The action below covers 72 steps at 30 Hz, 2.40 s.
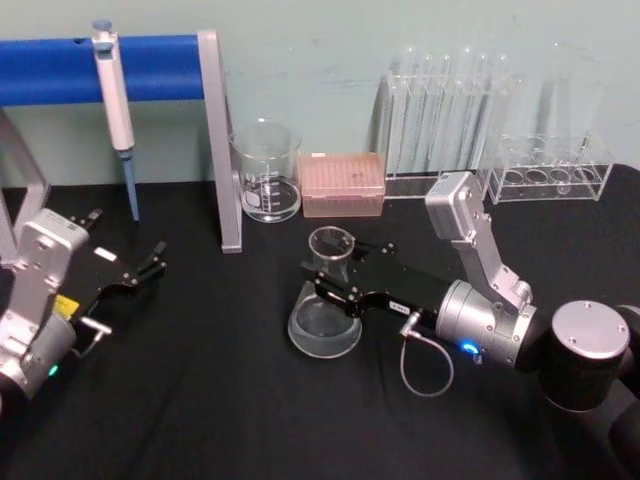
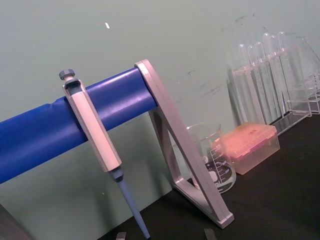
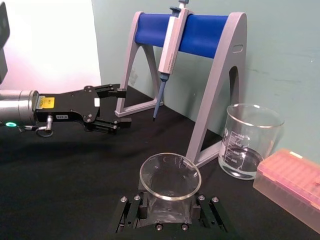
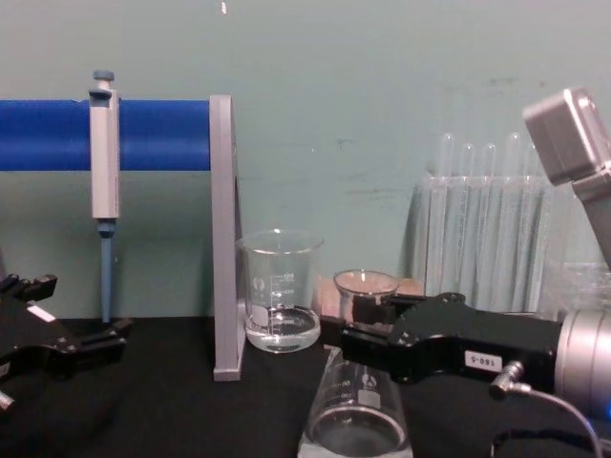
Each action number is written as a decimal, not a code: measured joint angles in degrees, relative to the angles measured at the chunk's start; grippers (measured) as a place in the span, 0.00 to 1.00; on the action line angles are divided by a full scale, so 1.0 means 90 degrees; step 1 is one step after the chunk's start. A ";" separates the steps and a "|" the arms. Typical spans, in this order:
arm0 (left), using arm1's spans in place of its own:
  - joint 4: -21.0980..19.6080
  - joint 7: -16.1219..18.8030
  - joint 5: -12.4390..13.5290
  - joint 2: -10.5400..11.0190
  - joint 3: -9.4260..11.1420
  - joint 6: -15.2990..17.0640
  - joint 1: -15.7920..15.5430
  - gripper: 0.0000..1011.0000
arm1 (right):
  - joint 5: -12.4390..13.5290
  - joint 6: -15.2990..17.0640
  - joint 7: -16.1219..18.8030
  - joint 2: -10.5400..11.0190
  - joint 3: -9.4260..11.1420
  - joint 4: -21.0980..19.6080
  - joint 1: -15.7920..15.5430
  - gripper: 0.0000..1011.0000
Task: Grasp the erlenmeyer flask with one hand, shake it three times, then place it back.
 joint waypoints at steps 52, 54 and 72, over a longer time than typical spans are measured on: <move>0.0000 0.0000 0.0000 0.0000 0.0000 0.0000 0.0000 0.99 | -0.0107 0.0086 -0.0035 -0.0066 -0.0013 0.0176 0.0013 0.62; 0.0000 0.0000 0.0000 0.0000 0.0000 0.0000 0.0000 0.99 | -0.0106 0.0086 -0.0034 -0.0066 -0.0014 0.0176 0.0013 0.65; 0.0000 0.0000 0.0000 0.0000 0.0000 0.0000 0.0000 0.99 | -0.0103 0.0084 -0.0033 -0.0066 -0.0013 0.0176 0.0013 0.99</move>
